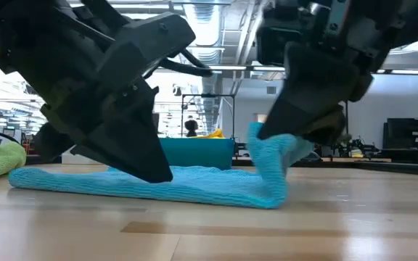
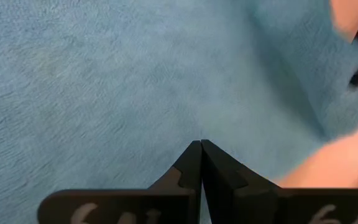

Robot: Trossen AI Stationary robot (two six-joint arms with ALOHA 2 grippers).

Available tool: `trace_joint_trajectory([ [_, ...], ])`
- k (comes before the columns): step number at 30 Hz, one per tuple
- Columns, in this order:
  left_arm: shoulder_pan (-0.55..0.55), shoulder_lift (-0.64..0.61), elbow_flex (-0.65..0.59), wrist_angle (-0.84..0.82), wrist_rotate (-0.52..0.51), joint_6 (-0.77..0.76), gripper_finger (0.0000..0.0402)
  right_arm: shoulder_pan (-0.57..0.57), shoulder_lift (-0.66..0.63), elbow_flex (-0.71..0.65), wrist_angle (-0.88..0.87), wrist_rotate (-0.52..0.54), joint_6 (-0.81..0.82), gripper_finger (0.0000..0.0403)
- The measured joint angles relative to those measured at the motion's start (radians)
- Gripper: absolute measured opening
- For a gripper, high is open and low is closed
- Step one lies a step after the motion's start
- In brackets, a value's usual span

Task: Fold microfiber towels
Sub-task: Fold the blue towel

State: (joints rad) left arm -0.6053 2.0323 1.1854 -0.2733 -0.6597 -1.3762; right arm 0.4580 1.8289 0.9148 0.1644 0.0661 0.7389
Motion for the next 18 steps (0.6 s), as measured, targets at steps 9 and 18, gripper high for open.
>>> trace_joint_trajectory([
  [9, 0.006, 0.000, 0.001, 0.003, 0.001, 0.002, 0.0000, -0.025, 0.057, 0.108, -0.062, 0.000, -0.082, 0.0025],
  [18, 0.007, 0.000, 0.001, 0.002, -0.002, 0.004, 0.0000, -0.056, 0.058, 0.120, -0.063, -0.005, -0.108, 0.0037],
])
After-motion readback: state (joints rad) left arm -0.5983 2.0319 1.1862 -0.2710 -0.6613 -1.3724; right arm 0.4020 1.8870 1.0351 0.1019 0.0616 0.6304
